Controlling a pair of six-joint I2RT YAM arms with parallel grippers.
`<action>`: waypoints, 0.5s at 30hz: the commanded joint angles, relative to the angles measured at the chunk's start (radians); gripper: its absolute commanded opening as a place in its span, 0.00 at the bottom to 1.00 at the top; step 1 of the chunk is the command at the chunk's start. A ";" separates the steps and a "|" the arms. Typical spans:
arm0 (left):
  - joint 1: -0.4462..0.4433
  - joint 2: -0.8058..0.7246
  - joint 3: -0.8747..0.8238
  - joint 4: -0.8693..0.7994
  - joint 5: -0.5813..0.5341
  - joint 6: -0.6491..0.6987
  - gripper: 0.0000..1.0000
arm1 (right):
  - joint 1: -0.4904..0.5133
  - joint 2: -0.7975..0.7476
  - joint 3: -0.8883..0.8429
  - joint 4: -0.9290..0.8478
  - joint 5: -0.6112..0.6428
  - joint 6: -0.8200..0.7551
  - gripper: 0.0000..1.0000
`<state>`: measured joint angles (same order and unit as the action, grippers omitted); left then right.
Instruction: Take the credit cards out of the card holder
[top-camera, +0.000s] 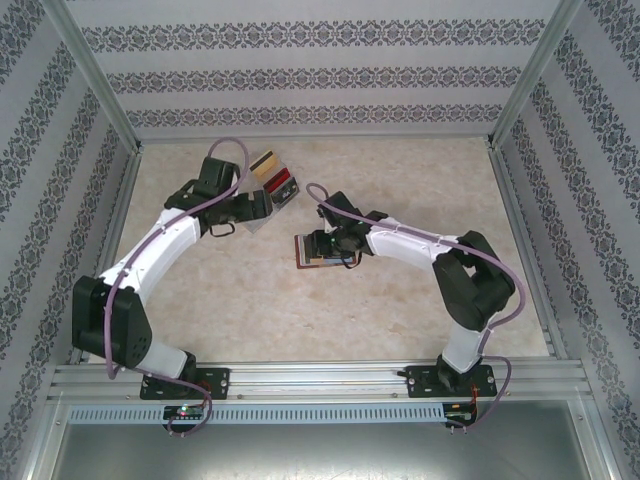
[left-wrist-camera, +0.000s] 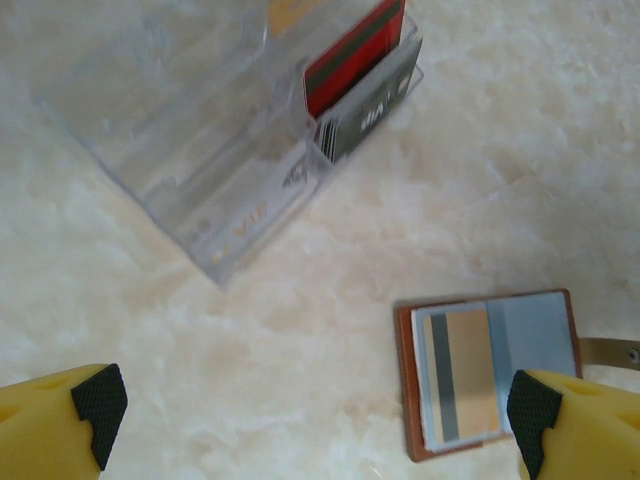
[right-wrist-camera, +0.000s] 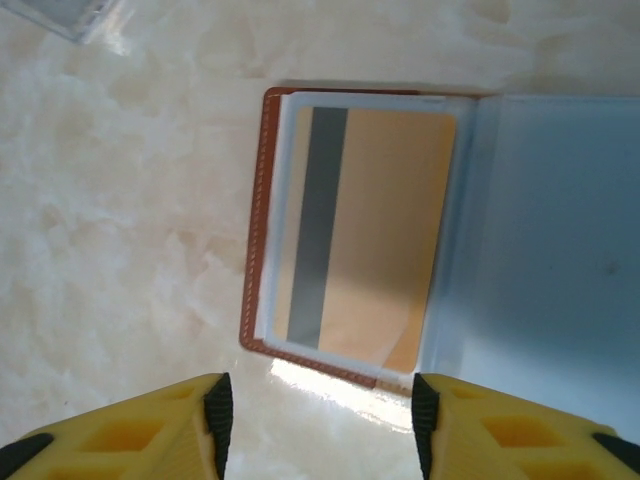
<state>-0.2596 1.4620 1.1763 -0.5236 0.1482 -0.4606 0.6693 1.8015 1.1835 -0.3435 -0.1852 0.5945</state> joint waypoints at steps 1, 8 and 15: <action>0.010 -0.047 -0.072 0.080 0.084 -0.139 1.00 | -0.024 0.041 0.034 -0.026 -0.002 -0.009 0.50; 0.004 -0.059 -0.175 0.131 0.132 -0.212 1.00 | -0.078 0.146 0.078 0.038 -0.141 0.004 0.47; -0.050 -0.050 -0.181 0.129 0.174 -0.221 1.00 | -0.073 0.180 0.072 0.063 -0.105 0.042 0.46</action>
<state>-0.2798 1.4292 1.0008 -0.4358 0.2863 -0.6571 0.5869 1.9560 1.2476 -0.2955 -0.2951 0.6098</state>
